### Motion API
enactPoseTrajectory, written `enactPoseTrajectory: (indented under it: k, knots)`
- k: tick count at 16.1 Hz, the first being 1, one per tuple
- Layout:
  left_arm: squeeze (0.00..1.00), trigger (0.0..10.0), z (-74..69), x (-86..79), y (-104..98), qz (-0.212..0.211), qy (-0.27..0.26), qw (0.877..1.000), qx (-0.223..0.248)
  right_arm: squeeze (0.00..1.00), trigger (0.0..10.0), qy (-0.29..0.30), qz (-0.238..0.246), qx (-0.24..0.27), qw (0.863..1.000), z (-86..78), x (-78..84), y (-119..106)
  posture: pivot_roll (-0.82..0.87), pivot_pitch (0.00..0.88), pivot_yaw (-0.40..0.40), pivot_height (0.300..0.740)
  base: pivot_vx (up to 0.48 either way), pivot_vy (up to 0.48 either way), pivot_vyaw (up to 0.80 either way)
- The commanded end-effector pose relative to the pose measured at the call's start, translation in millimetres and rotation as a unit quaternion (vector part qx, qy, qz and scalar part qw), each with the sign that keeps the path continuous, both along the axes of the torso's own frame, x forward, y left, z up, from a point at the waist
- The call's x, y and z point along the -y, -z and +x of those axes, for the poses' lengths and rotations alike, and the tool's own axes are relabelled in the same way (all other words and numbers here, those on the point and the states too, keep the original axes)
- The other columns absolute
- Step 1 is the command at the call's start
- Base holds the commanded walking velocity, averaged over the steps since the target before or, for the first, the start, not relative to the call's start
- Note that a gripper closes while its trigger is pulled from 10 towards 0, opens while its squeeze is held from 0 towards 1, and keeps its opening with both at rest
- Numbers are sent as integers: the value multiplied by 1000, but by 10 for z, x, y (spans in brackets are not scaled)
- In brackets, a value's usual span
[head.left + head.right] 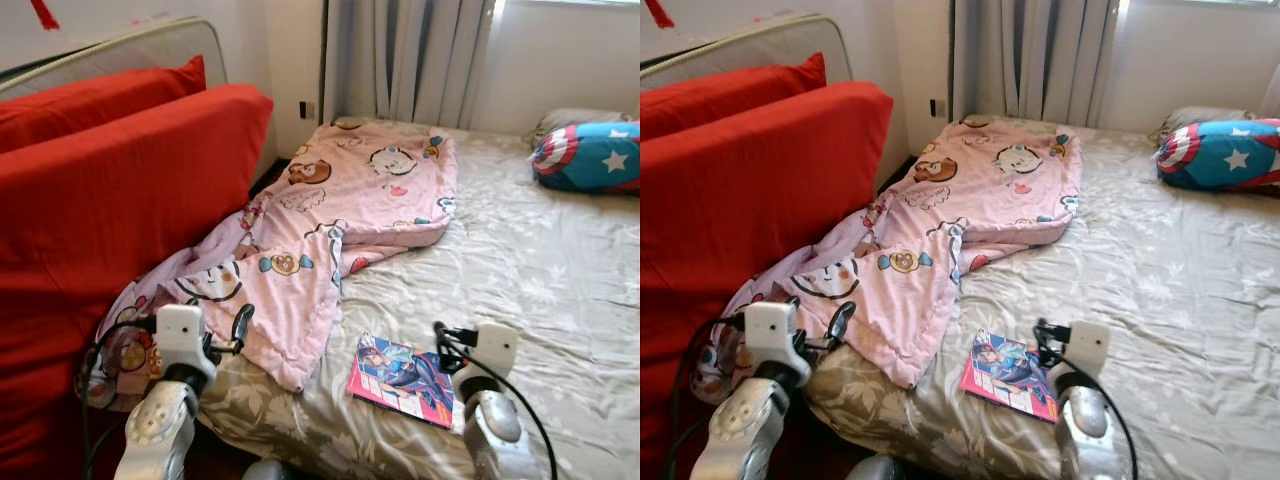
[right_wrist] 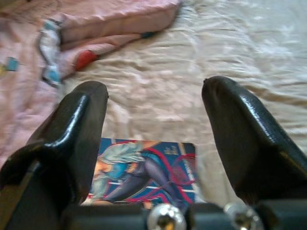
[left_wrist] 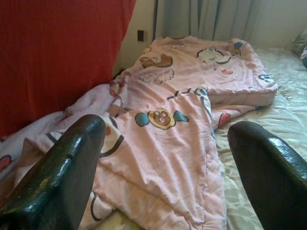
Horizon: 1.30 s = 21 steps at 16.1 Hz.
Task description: Clean up the room
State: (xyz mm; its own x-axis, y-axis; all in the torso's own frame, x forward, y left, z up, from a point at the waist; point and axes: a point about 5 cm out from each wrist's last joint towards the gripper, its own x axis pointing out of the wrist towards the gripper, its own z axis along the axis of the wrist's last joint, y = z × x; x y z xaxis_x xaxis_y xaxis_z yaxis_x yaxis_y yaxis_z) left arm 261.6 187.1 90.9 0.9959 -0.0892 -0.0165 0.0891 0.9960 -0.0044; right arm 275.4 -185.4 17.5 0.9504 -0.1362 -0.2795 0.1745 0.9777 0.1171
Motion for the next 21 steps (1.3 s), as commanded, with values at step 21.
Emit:
enactPoseTrajectory:
  k: [21]
  knots:
    - [0,10000,-35,-69,-66,23,17,1000,-9,0,10000,19,-5,-49,999,87,11,136,105,92,53,627,0,0,0]
